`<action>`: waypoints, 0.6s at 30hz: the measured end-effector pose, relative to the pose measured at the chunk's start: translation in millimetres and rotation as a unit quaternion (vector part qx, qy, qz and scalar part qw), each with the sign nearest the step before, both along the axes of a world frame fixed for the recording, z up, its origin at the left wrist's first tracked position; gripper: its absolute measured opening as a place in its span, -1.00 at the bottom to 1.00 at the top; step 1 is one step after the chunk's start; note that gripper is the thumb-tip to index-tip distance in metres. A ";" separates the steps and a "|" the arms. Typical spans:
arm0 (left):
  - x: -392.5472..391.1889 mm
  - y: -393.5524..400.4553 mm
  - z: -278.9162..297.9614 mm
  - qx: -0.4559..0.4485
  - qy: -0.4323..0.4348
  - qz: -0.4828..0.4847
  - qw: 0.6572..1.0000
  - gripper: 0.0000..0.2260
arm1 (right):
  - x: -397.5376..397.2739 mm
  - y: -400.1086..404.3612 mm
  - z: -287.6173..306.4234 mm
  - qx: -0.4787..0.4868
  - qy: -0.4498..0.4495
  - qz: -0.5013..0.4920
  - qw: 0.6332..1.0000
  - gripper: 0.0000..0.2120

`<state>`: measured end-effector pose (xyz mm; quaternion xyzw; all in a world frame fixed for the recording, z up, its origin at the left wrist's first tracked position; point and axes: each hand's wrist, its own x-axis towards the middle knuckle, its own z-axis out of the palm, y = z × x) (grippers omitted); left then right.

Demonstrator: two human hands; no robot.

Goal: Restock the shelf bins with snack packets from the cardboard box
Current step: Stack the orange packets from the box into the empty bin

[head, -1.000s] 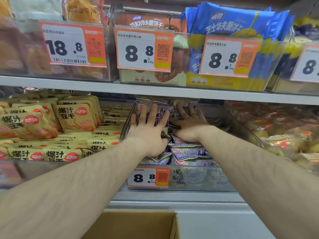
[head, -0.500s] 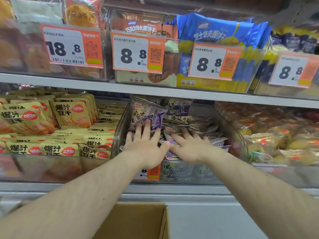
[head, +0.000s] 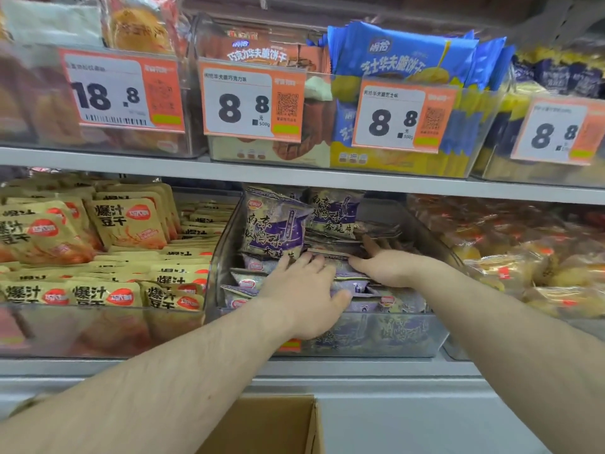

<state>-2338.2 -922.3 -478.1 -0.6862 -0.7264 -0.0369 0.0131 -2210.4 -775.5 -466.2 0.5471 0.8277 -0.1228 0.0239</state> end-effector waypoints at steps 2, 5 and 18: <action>-8.3 -16.3 4.0 0.104 0.029 -0.004 0.994 -0.47 | -9.1 -17.4 12.5 0.134 0.046 -0.003 0.990 -0.43; -35.1 -33.4 0.5 0.254 0.045 -0.002 0.966 -0.60 | -44.4 -49.1 29.7 0.142 0.231 0.007 0.963 -0.58; -97.4 -65.8 -4.2 0.268 0.056 0.050 0.961 -0.62 | -102.7 -39.1 32.4 -0.115 0.454 0.010 0.884 -0.46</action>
